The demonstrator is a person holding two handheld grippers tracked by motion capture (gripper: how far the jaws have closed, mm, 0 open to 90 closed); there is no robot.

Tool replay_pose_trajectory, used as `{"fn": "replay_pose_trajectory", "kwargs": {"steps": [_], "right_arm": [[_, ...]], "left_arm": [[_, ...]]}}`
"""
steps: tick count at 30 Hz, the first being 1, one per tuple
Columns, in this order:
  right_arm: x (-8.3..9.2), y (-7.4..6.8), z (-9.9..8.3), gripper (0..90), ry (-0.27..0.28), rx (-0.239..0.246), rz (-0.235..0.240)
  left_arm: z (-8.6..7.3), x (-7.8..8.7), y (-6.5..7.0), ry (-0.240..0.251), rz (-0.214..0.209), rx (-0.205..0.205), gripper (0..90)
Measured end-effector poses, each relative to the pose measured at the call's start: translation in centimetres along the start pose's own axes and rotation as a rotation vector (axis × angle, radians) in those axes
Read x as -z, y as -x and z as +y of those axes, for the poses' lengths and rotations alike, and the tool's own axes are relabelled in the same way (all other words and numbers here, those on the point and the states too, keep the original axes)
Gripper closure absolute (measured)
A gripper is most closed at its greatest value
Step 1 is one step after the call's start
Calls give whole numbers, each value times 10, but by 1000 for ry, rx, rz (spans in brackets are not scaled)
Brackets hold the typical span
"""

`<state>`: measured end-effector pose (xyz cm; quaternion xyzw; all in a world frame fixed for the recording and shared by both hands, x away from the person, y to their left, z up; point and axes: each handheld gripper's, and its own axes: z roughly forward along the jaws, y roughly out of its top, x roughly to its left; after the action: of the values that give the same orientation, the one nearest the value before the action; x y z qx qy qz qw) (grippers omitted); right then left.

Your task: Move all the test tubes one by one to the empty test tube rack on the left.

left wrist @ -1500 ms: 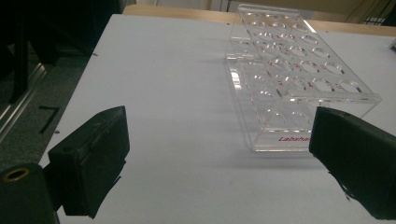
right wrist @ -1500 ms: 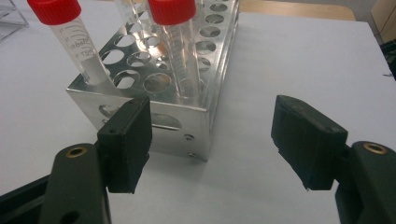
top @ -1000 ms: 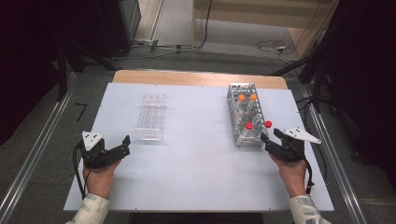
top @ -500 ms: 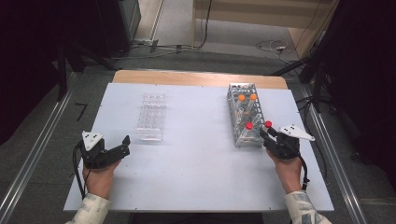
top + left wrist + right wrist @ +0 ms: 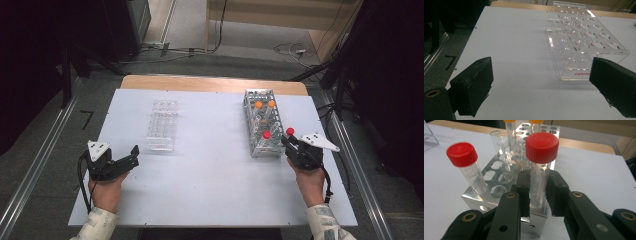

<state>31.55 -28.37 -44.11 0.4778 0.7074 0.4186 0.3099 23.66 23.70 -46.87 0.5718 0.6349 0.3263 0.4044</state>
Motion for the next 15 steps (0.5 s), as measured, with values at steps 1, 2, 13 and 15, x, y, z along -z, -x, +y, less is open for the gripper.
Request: {"fn": "replay_pose_trajectory", "kwargs": {"steps": [1, 2, 13, 15], "right_arm": [[2, 0, 2, 711, 6, -3, -1], [4, 1, 3, 712, 11, -6, -4], [22, 1, 19, 711, 70, -15, 4], [26, 1, 21, 712, 79, -18, 6]], "left_arm": [[0, 0, 0, 0, 0, 0, 56], [0, 0, 0, 1, 0, 1, 57], [0, 0, 0, 1, -4, 3, 60], [0, 1, 0, 0, -5, 2, 60]]}}
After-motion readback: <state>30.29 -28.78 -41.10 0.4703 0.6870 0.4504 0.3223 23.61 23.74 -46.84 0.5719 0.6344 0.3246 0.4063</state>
